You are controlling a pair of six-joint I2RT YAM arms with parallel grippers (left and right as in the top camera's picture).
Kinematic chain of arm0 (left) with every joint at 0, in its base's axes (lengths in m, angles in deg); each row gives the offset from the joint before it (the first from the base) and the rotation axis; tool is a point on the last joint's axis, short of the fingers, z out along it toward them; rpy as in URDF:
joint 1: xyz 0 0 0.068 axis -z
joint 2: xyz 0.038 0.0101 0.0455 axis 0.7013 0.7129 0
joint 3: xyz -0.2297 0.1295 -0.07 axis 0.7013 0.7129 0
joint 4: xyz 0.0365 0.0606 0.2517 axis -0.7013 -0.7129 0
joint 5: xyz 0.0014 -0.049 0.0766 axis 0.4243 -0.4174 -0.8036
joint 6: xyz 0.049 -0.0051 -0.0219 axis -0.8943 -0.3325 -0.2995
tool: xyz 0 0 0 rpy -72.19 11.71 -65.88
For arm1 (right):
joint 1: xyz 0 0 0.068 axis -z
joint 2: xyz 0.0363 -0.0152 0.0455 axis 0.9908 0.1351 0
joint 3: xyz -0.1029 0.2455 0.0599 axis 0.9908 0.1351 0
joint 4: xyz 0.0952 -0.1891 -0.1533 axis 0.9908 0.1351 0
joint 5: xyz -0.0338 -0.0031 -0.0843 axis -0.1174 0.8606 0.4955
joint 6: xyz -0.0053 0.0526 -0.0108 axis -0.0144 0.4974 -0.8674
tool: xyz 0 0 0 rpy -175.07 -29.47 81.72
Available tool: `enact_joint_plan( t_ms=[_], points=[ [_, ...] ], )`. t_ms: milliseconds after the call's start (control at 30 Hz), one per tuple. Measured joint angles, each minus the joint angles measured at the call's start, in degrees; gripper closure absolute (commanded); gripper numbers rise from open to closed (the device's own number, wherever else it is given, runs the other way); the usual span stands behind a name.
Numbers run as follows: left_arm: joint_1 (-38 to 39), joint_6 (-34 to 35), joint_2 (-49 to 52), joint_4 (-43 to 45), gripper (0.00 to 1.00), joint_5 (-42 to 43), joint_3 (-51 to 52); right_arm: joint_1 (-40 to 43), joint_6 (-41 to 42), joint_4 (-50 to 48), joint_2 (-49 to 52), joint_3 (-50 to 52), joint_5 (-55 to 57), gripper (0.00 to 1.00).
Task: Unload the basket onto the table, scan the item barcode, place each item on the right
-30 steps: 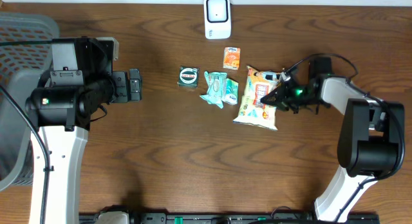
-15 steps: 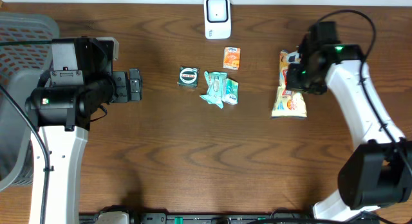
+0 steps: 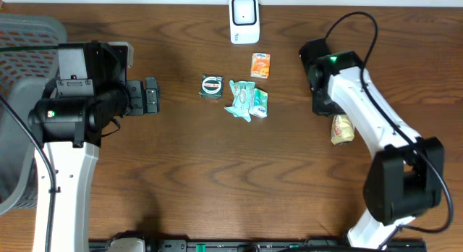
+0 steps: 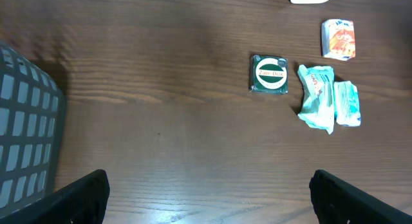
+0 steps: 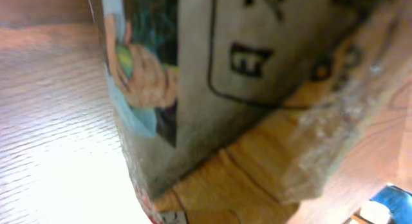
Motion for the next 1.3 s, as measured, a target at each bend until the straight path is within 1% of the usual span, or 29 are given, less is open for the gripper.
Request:
enact_joint_plan(
  t_ms=[100,167,233,300,333,400,433,533,567,600,700,767,800,833,867,900,933,967,1033,1067,1200,1233,1300],
  points=[
    [0.0,0.0,0.0,0.0,0.02,0.0,0.0,-0.6,0.2,0.2,2.5,0.0,0.2,0.98],
    [0.0,0.0,0.0,0.0,0.02,0.0,0.0,-1.3,0.4,0.0,3.8,0.0,-0.9,0.91],
    [0.0,0.0,0.0,0.0,0.02,0.0,0.0,-2.3,0.6,-0.5,4.7,0.0,-2.7,0.82],
    [0.0,0.0,0.0,0.0,0.02,0.0,0.0,-3.5,0.4,-1.3,5.1,0.0,-5.0,0.65],
    [0.0,0.0,0.0,0.0,0.02,0.0,0.0,-4.3,0.0,-1.7,5.1,0.0,-6.3,0.55],
    [0.0,0.0,0.0,0.0,0.02,0.0,0.0,-5.8,-0.1,-1.7,5.1,-0.2,-8.6,0.41],
    [0.0,0.0,0.0,0.0,0.02,0.0,0.0,-6.7,-0.6,-1.7,5.1,-0.4,-10.0,0.36],
    [0.0,0.0,0.0,0.0,0.02,0.0,0.0,-8.5,-2.1,-1.3,5.1,-2.9,-14.6,0.32],
    [0.0,0.0,0.0,0.0,0.02,0.0,0.0,-9.0,-2.8,-1.1,5.1,-4.2,-16.2,0.28],
    [0.0,0.0,0.0,0.0,0.02,0.0,0.0,-9.4,-3.5,-0.7,5.1,-5.8,-17.6,0.28],
    [0.0,0.0,0.0,0.0,0.02,0.0,0.0,-9.4,-4.8,2.0,5.1,-10.4,-18.4,0.18],
    [0.0,0.0,0.0,0.0,0.02,0.0,0.0,-8.7,-5.3,4.2,5.1,-13.3,-17.9,0.13],
    [0.0,0.0,0.0,0.0,0.02,0.0,0.0,-8.2,-5.5,5.1,5.1,-14.4,-17.8,0.12],
    [0.0,0.0,0.0,0.0,0.02,0.0,0.0,-7.4,-5.8,5.9,5.1,-15.2,-17.6,0.12],
    [0.0,0.0,0.0,0.0,0.02,0.0,0.0,-6.5,-6.1,6.4,5.1,-15.8,-17.4,0.14],
    [0.0,0.0,0.0,0.0,0.03,0.0,0.0,-5.3,-6.4,6.8,5.1,-16.1,-17.3,0.24],
    [0.0,0.0,0.0,0.0,0.02,0.0,0.0,-4.1,-6.9,6.9,5.1,-16.2,-17.4,0.36],
    [0.0,0.0,0.0,0.0,0.02,0.0,0.0,-2.7,-7.2,7.0,5.1,-16.1,-17.6,0.53],
    [0.0,0.0,0.0,0.0,0.02,0.0,0.0,0.4,-8.1,6.6,5.1,-16.0,-19.1,0.72],
    [0.0,0.0,0.0,0.0,0.02,0.0,0.0,2.3,-9.3,6.2,5.1,-15.7,-21.3,0.78],
    [0.0,0.0,0.0,0.0,0.02,0.0,0.0,6.9,-13.7,3.9,5.1,-12.1,-29.1,0.96],
    [0.0,0.0,0.0,0.0,0.02,0.0,0.0,7.3,-14.5,3.0,5.1,-10.8,-30.7,0.99],
    [0.0,0.0,0.0,0.0,0.02,0.0,0.0,7.6,-15.5,1.3,5.1,-7.8,-33.1,0.99]
  ],
)
